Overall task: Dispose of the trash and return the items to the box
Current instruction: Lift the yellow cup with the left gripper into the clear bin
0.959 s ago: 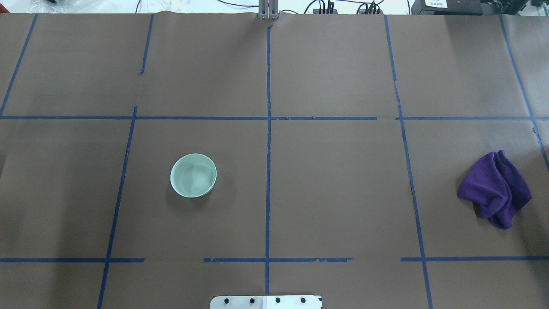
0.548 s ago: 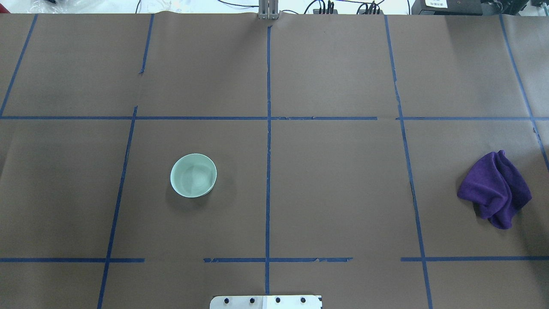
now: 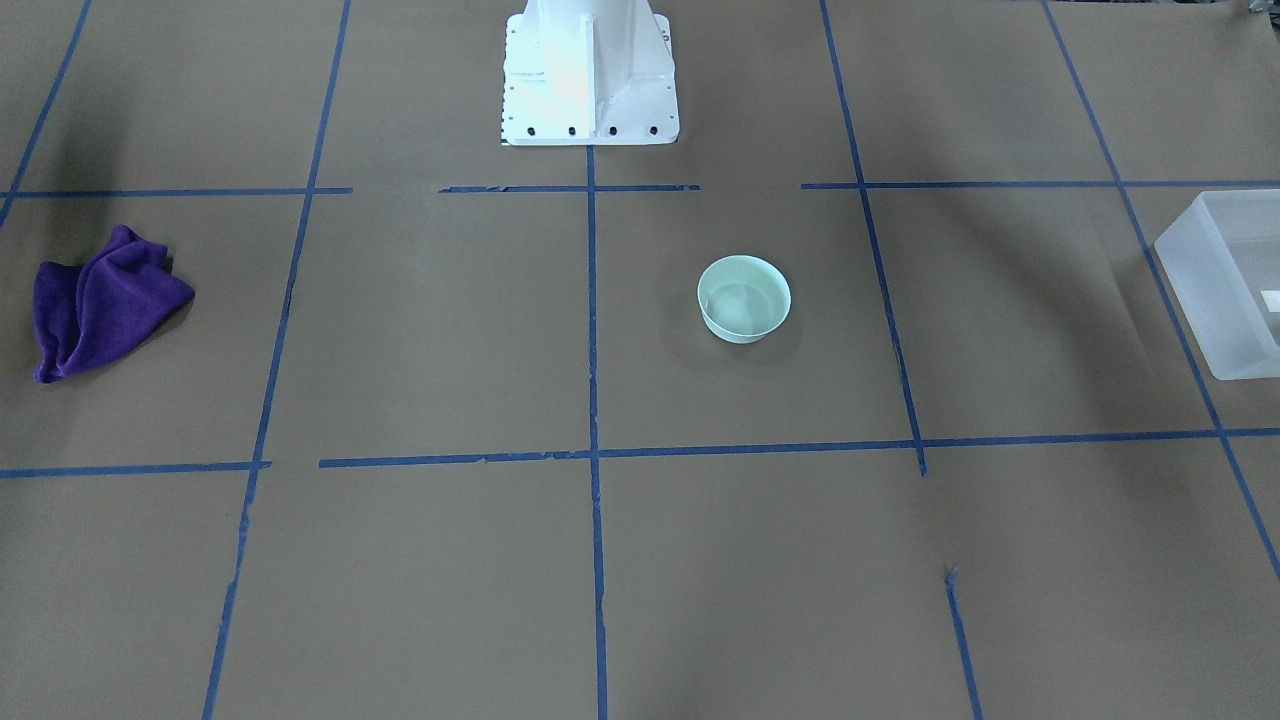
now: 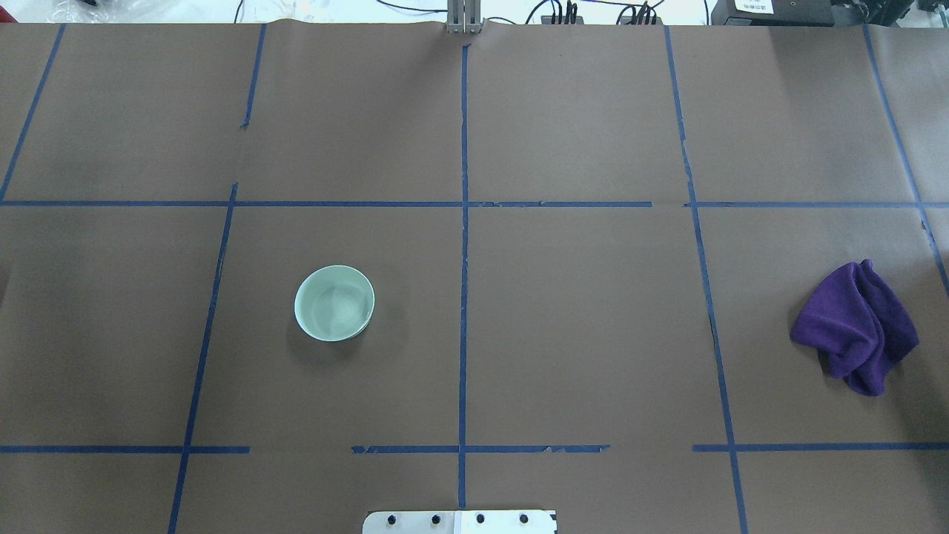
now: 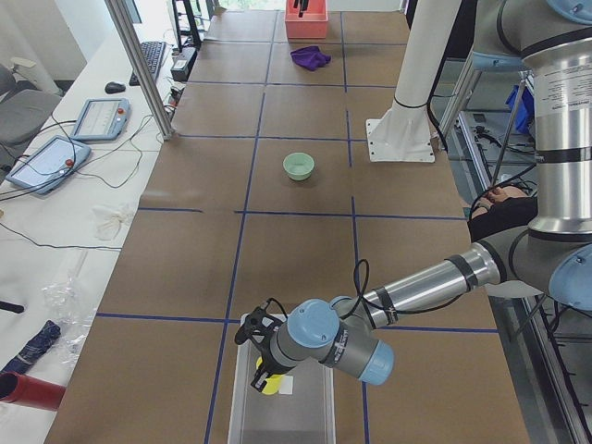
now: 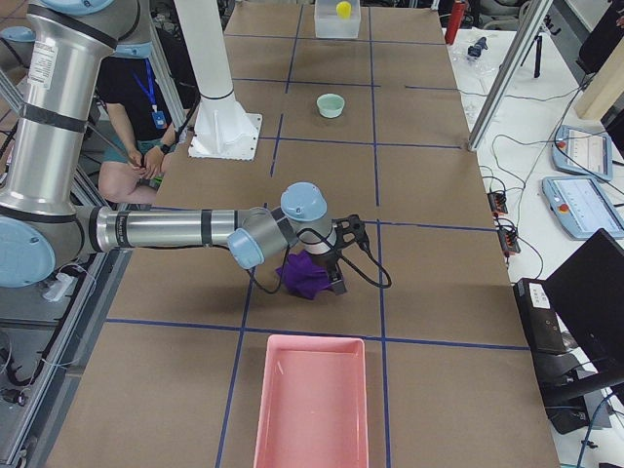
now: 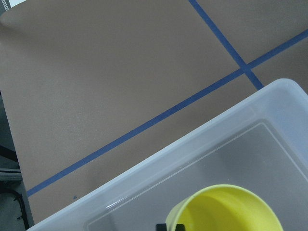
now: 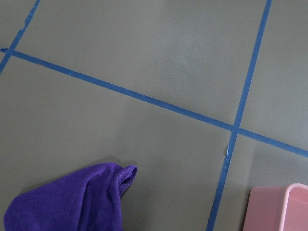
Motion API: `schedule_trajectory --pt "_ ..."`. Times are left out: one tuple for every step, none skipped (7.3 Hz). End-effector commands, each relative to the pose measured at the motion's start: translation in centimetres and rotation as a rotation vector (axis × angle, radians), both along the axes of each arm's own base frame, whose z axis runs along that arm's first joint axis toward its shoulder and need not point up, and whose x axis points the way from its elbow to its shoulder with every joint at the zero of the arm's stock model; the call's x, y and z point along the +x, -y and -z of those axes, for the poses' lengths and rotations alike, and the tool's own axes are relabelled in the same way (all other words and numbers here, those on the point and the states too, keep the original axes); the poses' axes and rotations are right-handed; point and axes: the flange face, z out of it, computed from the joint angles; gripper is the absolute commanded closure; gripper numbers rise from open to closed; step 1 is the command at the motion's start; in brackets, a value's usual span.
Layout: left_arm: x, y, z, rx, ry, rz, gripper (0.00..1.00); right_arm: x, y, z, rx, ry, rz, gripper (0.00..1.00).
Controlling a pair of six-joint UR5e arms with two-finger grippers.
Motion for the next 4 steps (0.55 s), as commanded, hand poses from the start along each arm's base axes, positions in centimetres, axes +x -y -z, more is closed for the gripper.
schedule_trajectory --pt "0.0 1.6 3.5 0.063 -0.002 -0.007 0.0 -0.2 0.2 0.6 -0.015 0.027 -0.014 0.0" --pt "-0.1 3.3 8.2 0.041 -0.007 -0.002 0.0 -0.8 0.4 3.3 -0.052 0.079 -0.074 0.0" --pt "-0.2 4.4 13.4 0.028 -0.006 -0.001 0.0 -2.9 0.2 4.5 -0.09 0.104 -0.078 0.0" --pt "-0.2 4.6 16.3 0.036 -0.006 0.0 0.0 -6.0 -0.1 4.9 -0.132 0.118 -0.071 0.01"
